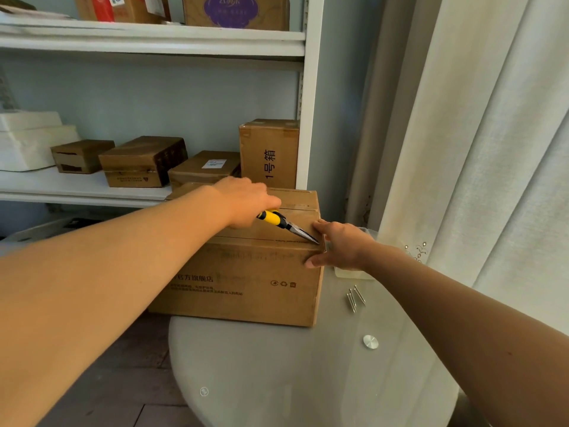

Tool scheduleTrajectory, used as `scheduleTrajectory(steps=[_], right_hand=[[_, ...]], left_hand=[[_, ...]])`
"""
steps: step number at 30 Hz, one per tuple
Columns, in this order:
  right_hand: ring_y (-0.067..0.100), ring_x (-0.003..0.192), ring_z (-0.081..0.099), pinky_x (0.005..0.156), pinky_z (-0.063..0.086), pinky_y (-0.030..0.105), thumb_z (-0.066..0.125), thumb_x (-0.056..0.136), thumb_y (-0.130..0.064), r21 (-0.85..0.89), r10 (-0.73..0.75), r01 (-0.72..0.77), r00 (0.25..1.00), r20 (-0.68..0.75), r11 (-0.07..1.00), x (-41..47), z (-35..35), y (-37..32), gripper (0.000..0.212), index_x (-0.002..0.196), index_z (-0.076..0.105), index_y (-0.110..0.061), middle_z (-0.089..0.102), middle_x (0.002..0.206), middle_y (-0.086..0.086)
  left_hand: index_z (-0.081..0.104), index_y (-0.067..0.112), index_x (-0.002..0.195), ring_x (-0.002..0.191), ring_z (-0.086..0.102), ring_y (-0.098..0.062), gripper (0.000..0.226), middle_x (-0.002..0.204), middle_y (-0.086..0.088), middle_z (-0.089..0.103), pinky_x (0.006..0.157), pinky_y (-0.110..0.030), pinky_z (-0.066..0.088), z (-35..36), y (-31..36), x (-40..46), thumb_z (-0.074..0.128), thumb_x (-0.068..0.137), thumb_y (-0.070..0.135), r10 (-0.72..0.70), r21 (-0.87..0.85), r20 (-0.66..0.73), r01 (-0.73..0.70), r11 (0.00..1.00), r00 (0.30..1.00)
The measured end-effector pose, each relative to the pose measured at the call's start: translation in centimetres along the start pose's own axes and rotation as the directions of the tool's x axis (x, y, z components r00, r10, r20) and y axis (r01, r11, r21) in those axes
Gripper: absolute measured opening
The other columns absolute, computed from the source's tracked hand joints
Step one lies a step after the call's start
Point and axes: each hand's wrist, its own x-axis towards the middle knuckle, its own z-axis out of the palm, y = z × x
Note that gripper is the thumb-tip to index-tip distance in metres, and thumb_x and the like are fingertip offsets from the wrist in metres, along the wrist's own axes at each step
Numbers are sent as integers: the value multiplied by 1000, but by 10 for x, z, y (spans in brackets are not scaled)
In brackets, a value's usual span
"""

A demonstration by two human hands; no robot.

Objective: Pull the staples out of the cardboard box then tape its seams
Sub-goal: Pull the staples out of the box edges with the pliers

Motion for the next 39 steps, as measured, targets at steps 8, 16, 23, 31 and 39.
scheduleTrajectory(steps=[8, 16, 23, 31, 39], right_hand=[[24, 122, 51, 97, 44, 36, 68, 81, -48, -36, -5, 5, 1000, 0, 999, -4, -2, -4, 74, 141, 36, -19, 52, 134, 4], [25, 122, 51, 97, 45, 37, 68, 81, -48, -22, -9, 9, 1000, -6, 1000, -5, -2, -4, 76, 143, 35, -21, 51, 136, 3], [25, 124, 50, 99, 44, 37, 68, 81, -47, -18, -6, 6, 1000, 3, 1000, -5, -3, -3, 76, 144, 34, -21, 50, 137, 3], [25, 122, 51, 99, 44, 37, 68, 81, -46, -5, -6, 6, 1000, 14, 1000, -4, -4, -4, 74, 142, 36, -19, 51, 136, 3], [25, 123, 50, 99, 43, 38, 69, 81, -46, 2, -9, 9, 1000, 4, 1000, -5, -3, -4, 75, 143, 35, -20, 51, 136, 4]], left_hand=[[37, 26, 132, 94, 42, -19, 53, 109, -6, 43, 70, -30, 39, 23, 5, -13, 46, 88, -3, -105, -298, 157, 148, 943, 982], [40, 22, 126, 108, 43, -22, 45, 120, -6, 43, 97, -37, 38, 15, -9, -3, 48, 88, -2, 62, 152, -261, -22, 988, 963], [38, 24, 129, 105, 41, -19, 51, 119, -5, 41, 82, -29, 42, 19, -14, 2, 46, 88, -5, 47, 49, -164, -40, 998, 985], [36, 26, 131, 106, 40, -19, 58, 115, -4, 39, 76, -28, 40, 24, -6, 4, 46, 85, -8, 27, -170, -3, -27, 985, 1000], [34, 26, 131, 97, 34, -15, 58, 116, -3, 37, 70, -26, 32, 23, -8, 3, 47, 86, -7, 9, -88, -66, -15, 996, 998]])
